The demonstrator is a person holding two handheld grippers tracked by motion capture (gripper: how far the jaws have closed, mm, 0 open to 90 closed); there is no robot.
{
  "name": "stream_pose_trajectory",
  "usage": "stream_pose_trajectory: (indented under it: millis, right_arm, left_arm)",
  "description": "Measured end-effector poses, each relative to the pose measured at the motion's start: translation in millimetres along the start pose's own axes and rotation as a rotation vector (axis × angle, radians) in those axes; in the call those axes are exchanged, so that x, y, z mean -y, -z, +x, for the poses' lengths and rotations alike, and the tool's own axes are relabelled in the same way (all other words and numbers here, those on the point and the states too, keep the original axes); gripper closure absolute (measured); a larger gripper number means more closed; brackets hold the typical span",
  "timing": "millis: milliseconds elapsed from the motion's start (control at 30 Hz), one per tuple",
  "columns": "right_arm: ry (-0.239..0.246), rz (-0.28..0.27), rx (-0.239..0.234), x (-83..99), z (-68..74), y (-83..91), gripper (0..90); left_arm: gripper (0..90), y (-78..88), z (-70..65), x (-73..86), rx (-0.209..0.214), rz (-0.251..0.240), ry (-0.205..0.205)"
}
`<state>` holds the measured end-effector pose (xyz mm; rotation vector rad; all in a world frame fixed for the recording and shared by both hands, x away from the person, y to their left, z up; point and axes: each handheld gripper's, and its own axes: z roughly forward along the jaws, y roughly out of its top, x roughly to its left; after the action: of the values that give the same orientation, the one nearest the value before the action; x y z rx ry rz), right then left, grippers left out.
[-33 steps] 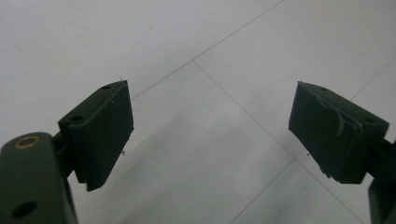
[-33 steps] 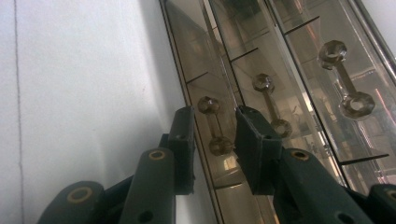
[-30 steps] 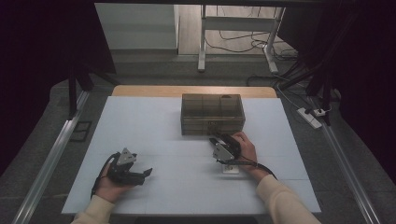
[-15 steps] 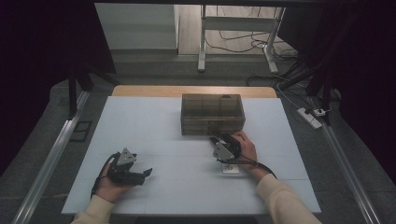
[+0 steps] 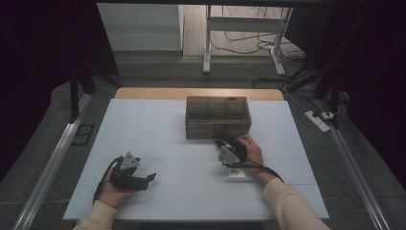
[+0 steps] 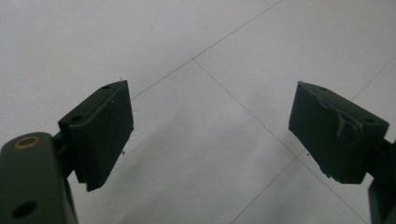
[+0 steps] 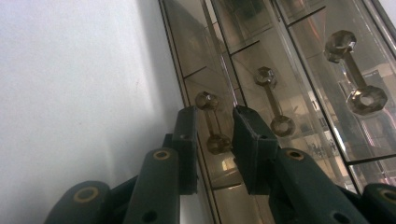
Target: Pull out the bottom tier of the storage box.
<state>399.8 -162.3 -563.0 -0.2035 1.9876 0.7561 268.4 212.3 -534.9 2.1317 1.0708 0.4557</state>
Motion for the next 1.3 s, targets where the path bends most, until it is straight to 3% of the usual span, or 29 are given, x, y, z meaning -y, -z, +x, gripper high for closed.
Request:
stream_pose_trajectory:
  millis: [1300]
  right_arm:
    - [0.046, 0.014, 0.007, 3.1, 0.9, 1.3, 71.9]
  left_arm:
    - [14.1, 1.3, -0.1, 0.1, -0.002, -0.004, -0.002]
